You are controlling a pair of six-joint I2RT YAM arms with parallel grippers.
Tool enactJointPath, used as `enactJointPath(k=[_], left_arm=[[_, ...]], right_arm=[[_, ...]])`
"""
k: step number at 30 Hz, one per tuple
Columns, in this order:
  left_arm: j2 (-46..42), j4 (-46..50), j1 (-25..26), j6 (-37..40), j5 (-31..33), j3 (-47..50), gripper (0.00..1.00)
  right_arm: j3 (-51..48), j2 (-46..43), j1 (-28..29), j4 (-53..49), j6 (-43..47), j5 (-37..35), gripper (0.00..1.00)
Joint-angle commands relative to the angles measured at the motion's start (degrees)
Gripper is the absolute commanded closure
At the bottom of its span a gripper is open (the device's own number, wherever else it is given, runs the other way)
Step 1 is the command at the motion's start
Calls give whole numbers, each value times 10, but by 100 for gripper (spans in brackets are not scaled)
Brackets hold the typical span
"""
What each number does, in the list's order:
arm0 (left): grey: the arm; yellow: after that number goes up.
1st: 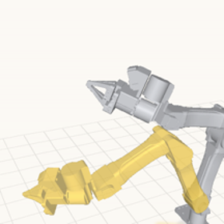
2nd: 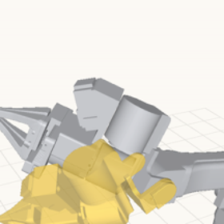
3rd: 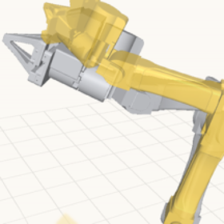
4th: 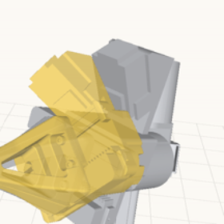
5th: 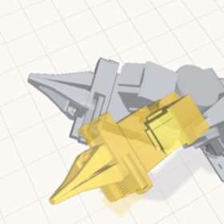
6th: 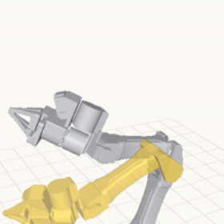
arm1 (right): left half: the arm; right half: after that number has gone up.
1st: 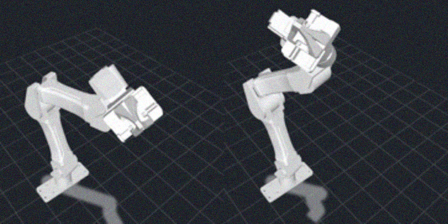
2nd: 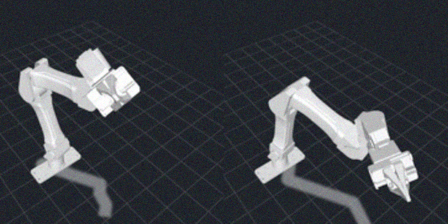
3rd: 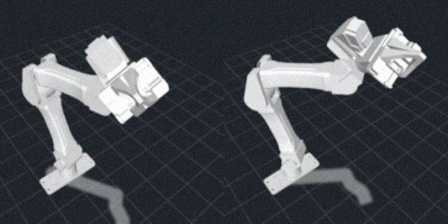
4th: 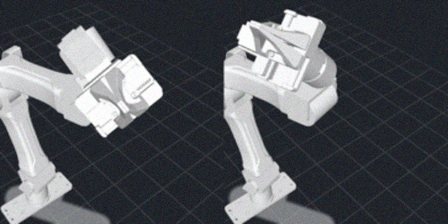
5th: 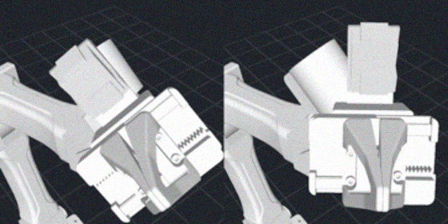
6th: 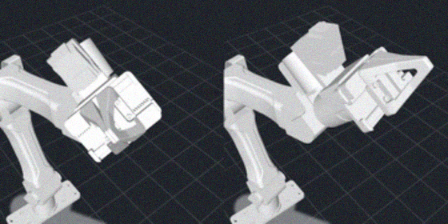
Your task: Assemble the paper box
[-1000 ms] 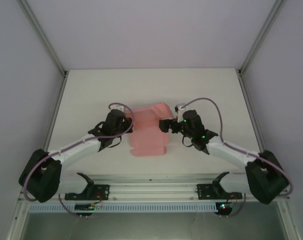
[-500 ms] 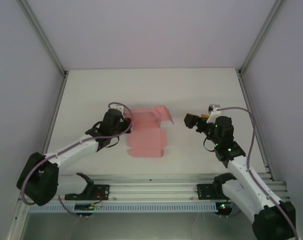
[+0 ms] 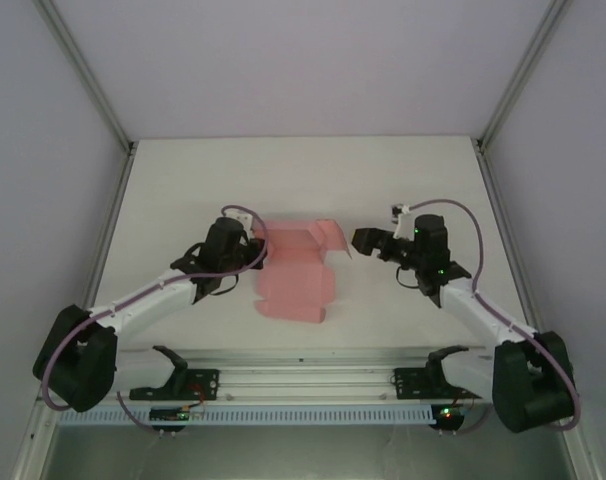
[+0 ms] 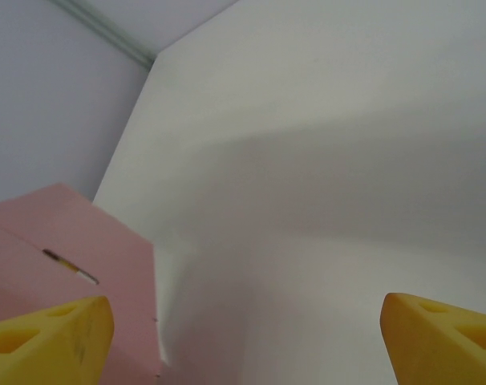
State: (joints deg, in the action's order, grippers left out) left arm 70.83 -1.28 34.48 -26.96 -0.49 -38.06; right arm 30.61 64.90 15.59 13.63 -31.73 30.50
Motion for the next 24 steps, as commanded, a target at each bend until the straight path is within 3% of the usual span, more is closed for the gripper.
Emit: enactJointPath(k=[1,10,18,24], left_arm=[[-2,-9,-2,8,-11,-10,100],[11,-19,-3,4,-26,-17,100],[15,-23,-1,-1,-40,-19,100],[12,3,-2,-8,-3,-24,100]], right_arm=[[40,24,33,14,31,42,12],[78,102,110,22,65,63,19],[122,173,159,17,61,-11,24],[118,143,161,-39,83,-41,24]])
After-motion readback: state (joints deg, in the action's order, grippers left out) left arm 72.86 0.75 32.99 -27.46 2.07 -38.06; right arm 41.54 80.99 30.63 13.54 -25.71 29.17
